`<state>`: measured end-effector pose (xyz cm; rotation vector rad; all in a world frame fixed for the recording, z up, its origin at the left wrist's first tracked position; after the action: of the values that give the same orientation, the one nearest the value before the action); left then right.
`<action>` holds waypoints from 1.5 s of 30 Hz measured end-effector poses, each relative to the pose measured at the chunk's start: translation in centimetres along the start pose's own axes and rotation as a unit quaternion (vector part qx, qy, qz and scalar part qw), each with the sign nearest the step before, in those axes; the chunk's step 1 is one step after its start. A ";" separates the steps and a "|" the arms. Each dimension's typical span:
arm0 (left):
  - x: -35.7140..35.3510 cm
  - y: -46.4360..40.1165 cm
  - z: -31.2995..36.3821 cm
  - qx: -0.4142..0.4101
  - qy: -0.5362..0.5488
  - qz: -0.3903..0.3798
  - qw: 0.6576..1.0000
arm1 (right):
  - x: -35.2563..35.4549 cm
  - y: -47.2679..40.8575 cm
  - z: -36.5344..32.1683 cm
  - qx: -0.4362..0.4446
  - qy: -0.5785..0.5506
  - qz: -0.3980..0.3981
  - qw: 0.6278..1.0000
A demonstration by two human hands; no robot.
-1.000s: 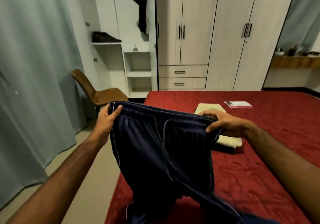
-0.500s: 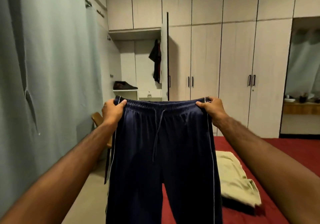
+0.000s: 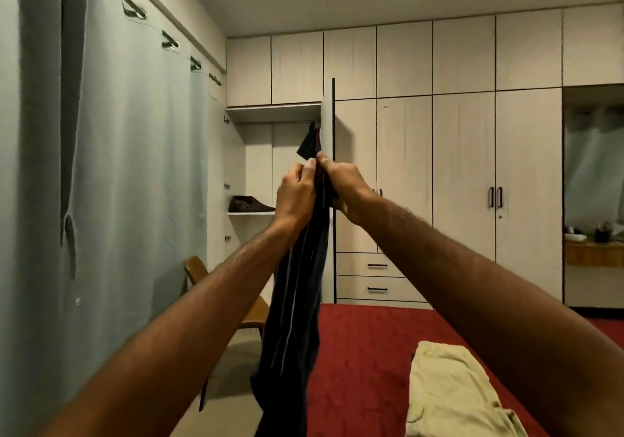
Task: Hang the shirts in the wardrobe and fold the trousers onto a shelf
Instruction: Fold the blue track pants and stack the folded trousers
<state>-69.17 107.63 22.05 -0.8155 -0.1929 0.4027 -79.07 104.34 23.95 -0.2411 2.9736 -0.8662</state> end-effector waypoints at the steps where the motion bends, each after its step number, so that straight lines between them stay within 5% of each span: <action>1: 0.1 0.4 -0.1 0.025 0.056 -0.044 0.997 | 0.2 0.1 -0.4 -0.011 -0.026 -0.024 0.999; 5: 2.1 -0.3 -0.9 -0.021 0.022 -0.124 0.992 | 2.1 0.6 -0.7 0.029 0.021 -0.042 0.998; 7: 3.6 -1.3 -1.4 -0.087 -0.098 -0.040 0.991 | 3.1 1.0 -1.1 0.029 -0.016 -0.040 0.999; 9: 5.0 -1.6 -2.3 -0.023 -0.139 0.024 0.990 | 4.2 1.5 -2.2 0.033 -0.054 -0.075 0.995; 11: 5.6 -0.8 -3.3 0.112 -0.036 -0.068 0.991 | 4.9 2.2 -3.1 0.039 -0.068 -0.127 0.989; 13: 5.1 0.8 -3.5 0.161 0.055 -0.211 0.963 | 5.5 3.0 -3.7 0.051 -0.062 -0.168 0.982; 15: 4.4 2.0 -2.7 0.122 0.121 -0.246 0.954 | 6.3 3.6 -4.1 0.065 -0.064 -0.189 0.978; 17: 4.1 2.2 -1.0 0.066 0.160 -0.187 0.967 | 7.6 4.1 -4.7 0.074 -0.060 -0.182 0.979; 20: 4.7 0.8 1.6 -0.033 0.092 -0.109 0.989 | 10.1 4.4 -5.0 0.059 -0.002 -0.128 0.990; 26: 4.8 0.9 2.5 -0.097 -0.007 -0.142 0.985 | 12.7 6.3 -4.0 0.076 0.102 -0.103 0.987; 34: 5.0 2.2 2.5 0.126 0.117 -0.244 0.954 | 11.7 9.5 -4.6 0.003 -0.041 -0.159 0.986; 38: 4.9 1.1 4.1 0.175 0.151 -0.299 0.926 | 11.2 8.8 -5.6 -0.026 -0.099 -0.173 0.980; 45: 3.7 -0.2 -2.4 0.233 0.010 -0.241 0.942 | 11.4 4.6 2.8 -0.120 -0.065 -0.164 0.977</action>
<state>-65.02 107.46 20.61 -0.2856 -0.2583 -0.0306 -90.74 104.87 19.20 -0.7842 2.9529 -0.4820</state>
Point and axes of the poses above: each hand's wrist, its own y-axis away from the middle knuckle, its own x-axis out of the back of the hand, z = x × y, the point moved 3 cm from there along -y, towards the middle knuckle, and after that the axes turned 2 degrees about z, right-handed, at the moved point
